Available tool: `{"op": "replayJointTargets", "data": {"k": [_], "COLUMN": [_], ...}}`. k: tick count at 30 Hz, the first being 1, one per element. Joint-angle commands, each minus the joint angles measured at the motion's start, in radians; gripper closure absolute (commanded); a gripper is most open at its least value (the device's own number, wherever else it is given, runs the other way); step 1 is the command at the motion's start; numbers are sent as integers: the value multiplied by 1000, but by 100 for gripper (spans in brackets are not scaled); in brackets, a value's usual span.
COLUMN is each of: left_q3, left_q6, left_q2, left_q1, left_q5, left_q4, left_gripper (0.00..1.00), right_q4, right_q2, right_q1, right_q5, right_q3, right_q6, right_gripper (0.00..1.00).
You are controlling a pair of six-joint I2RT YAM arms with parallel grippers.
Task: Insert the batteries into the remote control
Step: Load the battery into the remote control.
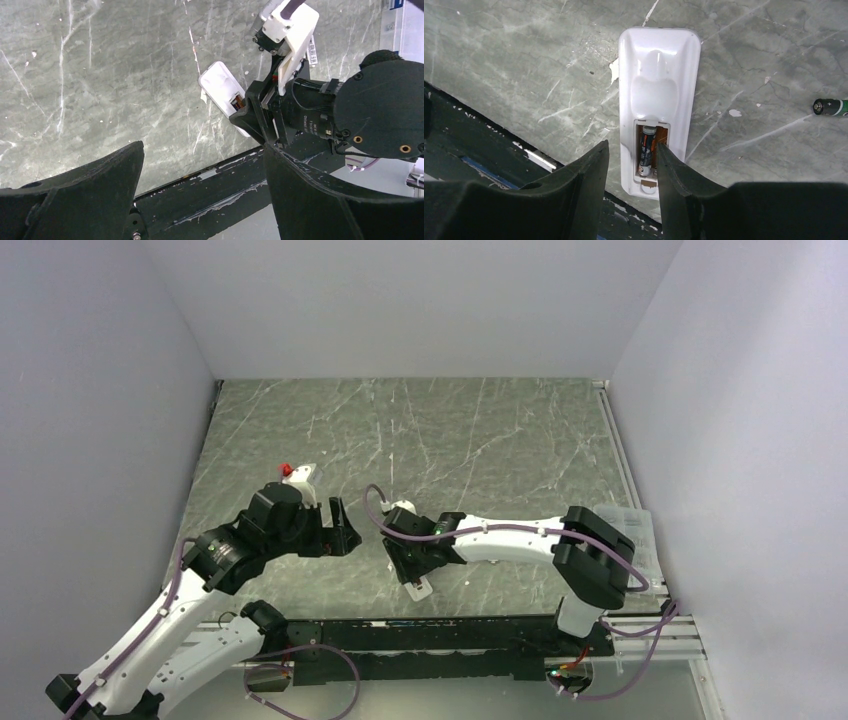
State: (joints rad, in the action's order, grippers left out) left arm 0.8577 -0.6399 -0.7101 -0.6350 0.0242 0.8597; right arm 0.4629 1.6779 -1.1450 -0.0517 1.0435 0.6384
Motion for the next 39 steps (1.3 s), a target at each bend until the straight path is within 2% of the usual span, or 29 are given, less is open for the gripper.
{"op": "replayJointTargets", "data": {"k": [1,17,30,39], "left_q3": [28,23,21,21], "left_q6": [-2,2,3,3], "left_q2": [17,35,37,34], "left_q1": [-3,-3,-3,-4], "left_q5": [-8,-5,0,3], "left_q4": [-4,-7,-5,-7], "left_gripper": [6,6,6,6], "right_q4": [29,56,54,58], "right_q2": [18,66,70,78], "right_q1": [-11,-31,-35,-35], "right_q5": [-41,-69,-73,-77], "right_q3": [52,79,73,73], "right_q6": [10,17,17,19], "right_gripper": [58,62,73,72]}}
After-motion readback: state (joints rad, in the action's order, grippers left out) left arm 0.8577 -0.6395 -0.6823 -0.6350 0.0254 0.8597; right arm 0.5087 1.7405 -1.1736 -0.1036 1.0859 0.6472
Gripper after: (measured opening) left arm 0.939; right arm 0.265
